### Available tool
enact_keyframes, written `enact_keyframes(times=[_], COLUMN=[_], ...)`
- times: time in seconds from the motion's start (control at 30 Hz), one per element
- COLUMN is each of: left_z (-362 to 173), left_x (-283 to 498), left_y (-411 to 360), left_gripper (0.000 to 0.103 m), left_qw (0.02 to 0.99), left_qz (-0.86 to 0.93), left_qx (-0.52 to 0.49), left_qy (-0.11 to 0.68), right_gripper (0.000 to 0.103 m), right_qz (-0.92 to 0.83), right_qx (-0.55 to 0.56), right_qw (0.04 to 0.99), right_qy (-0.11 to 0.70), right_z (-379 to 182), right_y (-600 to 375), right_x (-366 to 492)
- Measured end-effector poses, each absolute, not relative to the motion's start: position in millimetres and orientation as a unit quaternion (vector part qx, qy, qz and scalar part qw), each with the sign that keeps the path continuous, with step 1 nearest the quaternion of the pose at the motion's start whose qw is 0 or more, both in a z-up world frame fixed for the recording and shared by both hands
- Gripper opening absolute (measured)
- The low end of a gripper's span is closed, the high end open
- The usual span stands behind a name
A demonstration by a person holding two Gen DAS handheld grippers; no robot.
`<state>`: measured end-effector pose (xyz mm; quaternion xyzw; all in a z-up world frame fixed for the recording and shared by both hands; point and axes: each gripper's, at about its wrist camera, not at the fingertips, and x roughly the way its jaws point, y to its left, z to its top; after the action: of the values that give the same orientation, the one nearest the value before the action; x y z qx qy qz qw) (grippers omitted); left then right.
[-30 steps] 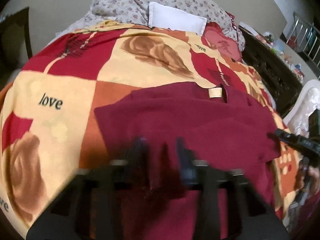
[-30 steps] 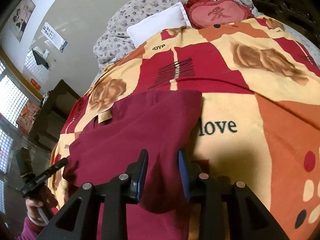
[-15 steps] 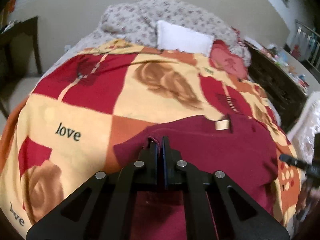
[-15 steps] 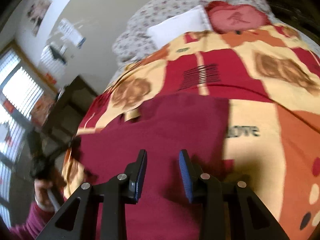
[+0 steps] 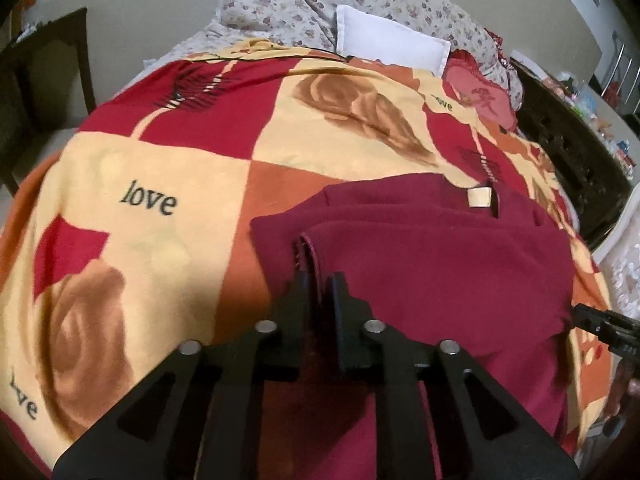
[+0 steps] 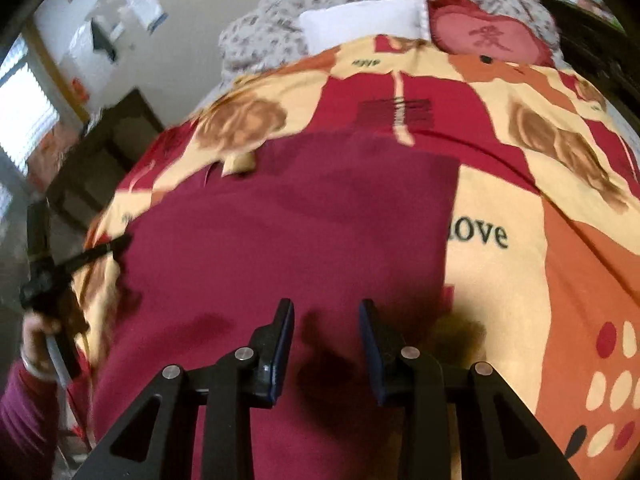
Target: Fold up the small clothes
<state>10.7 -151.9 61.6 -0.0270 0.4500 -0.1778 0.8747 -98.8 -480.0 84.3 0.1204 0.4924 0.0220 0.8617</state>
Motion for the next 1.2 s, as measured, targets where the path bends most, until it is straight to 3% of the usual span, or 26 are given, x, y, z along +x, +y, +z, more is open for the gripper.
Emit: enact_keyframes(times=[0.13,0.43,0.53,0.67,0.9,0.93,1.03,1.2], left_z=[62.8,80.5,81.8,83.0,87.5,86.5,81.6,72.7], left_x=[1.3,-28.3,-35.5,-49.8,-85.1,-89.4,-101.6,-119.4], left_y=[-149.8,-147.2,-145.3,-141.4,-122.6,-119.7,-111.3,-101.0], left_gripper=[0.019,0.019,0.019,0.019,0.019,0.021,0.057,0.059], left_qw=[0.876,0.887,0.888,0.887,0.879,0.877,0.871,0.863], left_qz=[-0.169,-0.164,-0.159,-0.152,-0.171,-0.174,-0.183,-0.185], left_qx=[-0.026,0.002,0.004,0.008,0.000,-0.002,-0.018,-0.034], left_qy=[0.451,0.432,0.432,0.435,0.445,0.447,0.456,0.469], right_gripper=[0.031,0.031,0.039,0.039,0.040,0.040,0.042,0.043], right_qz=[-0.008,0.021,0.026,0.001,0.010,0.010,0.014,0.008], right_qx=[0.101,0.109,0.109,0.113,0.116,0.112,0.108,0.148], right_qw=[0.853,0.865,0.857,0.846,0.850,0.850,0.845,0.837], right_qy=[0.511,0.489,0.503,0.521,0.514,0.515,0.524,0.527], right_z=[50.8,88.8,78.8,59.4,78.7,80.4,80.2,66.9], right_y=[-487.5,-465.2,-452.2,-449.0,-442.7,-441.2,-437.0,-439.4], right_x=[-91.0,-116.6,-128.5,-147.1,-193.2,-199.8,-213.4,-222.0])
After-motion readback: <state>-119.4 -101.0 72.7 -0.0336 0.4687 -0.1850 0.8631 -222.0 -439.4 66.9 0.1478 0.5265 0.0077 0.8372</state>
